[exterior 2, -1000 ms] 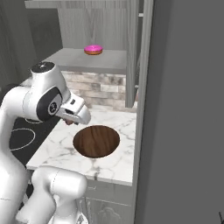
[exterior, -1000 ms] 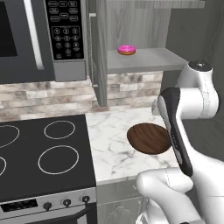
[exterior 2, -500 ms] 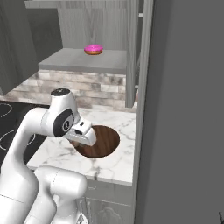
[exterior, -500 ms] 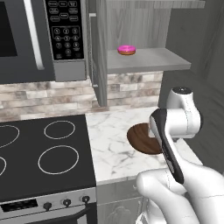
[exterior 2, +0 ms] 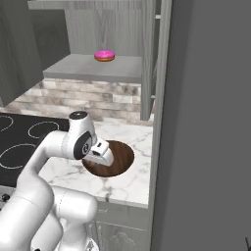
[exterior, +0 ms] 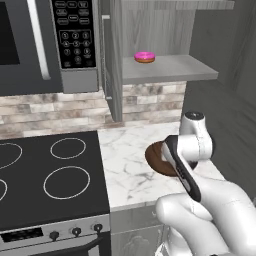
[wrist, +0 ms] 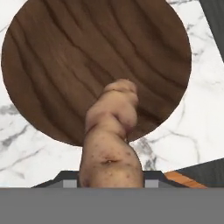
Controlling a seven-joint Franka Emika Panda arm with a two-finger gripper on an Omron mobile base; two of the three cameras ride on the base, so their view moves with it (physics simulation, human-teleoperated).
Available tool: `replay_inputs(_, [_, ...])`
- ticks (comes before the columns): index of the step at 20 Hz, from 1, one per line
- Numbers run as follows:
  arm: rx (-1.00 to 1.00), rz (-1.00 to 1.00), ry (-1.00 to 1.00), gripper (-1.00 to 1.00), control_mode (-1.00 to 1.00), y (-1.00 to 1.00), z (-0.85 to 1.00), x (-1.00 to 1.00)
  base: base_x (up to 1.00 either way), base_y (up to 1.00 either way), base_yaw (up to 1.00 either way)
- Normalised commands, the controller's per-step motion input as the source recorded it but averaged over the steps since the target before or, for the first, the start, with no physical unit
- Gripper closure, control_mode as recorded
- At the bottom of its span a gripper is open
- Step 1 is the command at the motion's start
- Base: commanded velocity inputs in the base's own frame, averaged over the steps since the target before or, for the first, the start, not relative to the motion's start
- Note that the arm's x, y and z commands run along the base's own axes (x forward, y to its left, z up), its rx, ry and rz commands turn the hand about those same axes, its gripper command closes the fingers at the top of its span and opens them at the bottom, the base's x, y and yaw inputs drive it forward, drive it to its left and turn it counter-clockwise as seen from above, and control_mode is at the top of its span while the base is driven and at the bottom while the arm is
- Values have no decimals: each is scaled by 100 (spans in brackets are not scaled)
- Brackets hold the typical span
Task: Pick the potato from the cabinet and place it in the bowl. Then pick the bowl and place it in the sink. Then turn on the sink facuet.
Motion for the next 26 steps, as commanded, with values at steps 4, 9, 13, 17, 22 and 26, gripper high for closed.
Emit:
replay_inputs(4, [0,0,0,100,-100,-1,-46,65,0,0,0])
replay_inputs(9, [1,0,0,100,-100,-7,-37,24,0,0,0])
replay_inputs(13, [2,0,0,-100,-100,-7,-14,4,0,0,0])
replay_inputs(17, [3,0,0,-100,-100,0,-1,5,0,0,0])
replay_inputs(22, [2,2,0,-100,-100,-1,2,23,0,0,0])
replay_inputs(26, [-6,10,0,-100,-100,28,20,1,0,0,0])
